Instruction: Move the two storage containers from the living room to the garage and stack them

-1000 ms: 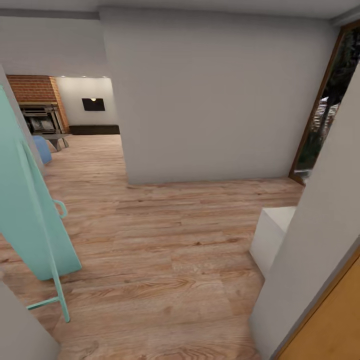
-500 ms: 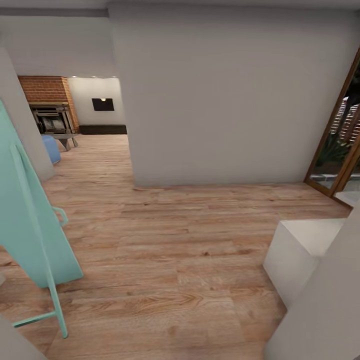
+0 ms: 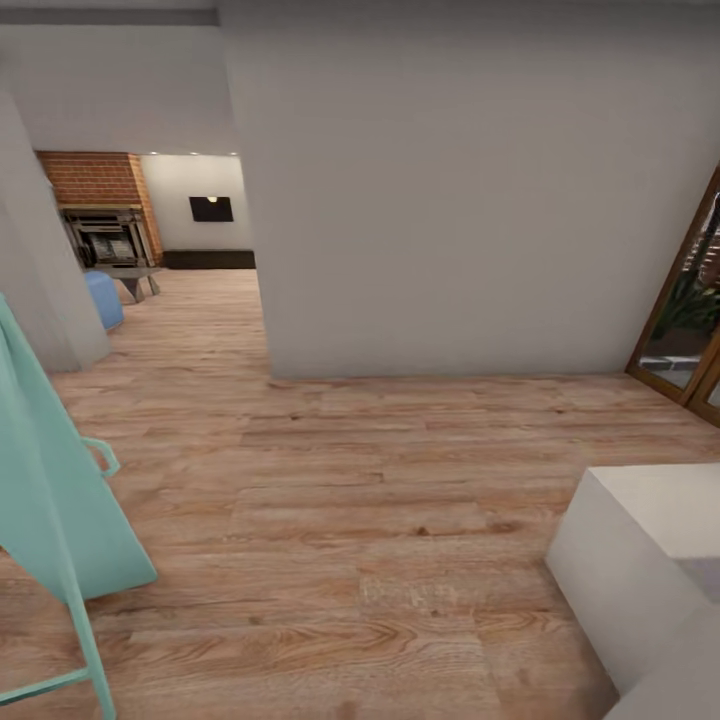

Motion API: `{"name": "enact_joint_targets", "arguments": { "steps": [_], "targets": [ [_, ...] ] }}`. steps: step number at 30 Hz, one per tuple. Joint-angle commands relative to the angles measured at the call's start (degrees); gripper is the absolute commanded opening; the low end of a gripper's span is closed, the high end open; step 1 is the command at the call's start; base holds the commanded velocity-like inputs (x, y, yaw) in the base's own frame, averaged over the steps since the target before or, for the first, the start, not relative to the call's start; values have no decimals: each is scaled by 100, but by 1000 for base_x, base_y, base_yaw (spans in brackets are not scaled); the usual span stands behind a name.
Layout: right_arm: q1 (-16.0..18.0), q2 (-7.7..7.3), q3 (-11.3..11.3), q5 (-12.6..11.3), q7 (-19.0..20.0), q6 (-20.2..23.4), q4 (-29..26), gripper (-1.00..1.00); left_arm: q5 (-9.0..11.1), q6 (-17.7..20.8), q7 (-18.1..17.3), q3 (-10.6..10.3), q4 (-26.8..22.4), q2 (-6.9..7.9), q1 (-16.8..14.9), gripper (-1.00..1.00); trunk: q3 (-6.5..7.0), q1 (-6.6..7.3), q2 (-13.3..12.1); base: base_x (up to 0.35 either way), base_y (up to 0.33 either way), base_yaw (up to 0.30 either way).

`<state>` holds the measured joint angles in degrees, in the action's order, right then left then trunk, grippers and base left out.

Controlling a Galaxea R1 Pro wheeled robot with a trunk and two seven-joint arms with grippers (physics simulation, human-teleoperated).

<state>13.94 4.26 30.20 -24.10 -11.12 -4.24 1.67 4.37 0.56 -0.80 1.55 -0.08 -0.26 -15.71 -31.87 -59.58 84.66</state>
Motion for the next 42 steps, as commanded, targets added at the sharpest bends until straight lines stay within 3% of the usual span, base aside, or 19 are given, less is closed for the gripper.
{"name": "enact_joint_targets", "arguments": {
  "steps": [1, 23, 42],
  "targets": [
    [8, 5, 48, -56, -4, -34, 18, 100, 46, 6, -8, 12, -1, 0, -2, 100, -5, -3, 2, 322, 0, 0],
    [7, 13, 48, -51, -4, -34, 18, 100, 46, 6, -8, 12, -1, 0, -2, 100, -5, -3, 2, 322, 0, 9],
    [6, 5, 48, -60, -4, -34, 18, 100, 46, 6, -8, 12, -1, 0, -2, 100, -5, -3, 2, 322, 0, 256]
  ]
}}
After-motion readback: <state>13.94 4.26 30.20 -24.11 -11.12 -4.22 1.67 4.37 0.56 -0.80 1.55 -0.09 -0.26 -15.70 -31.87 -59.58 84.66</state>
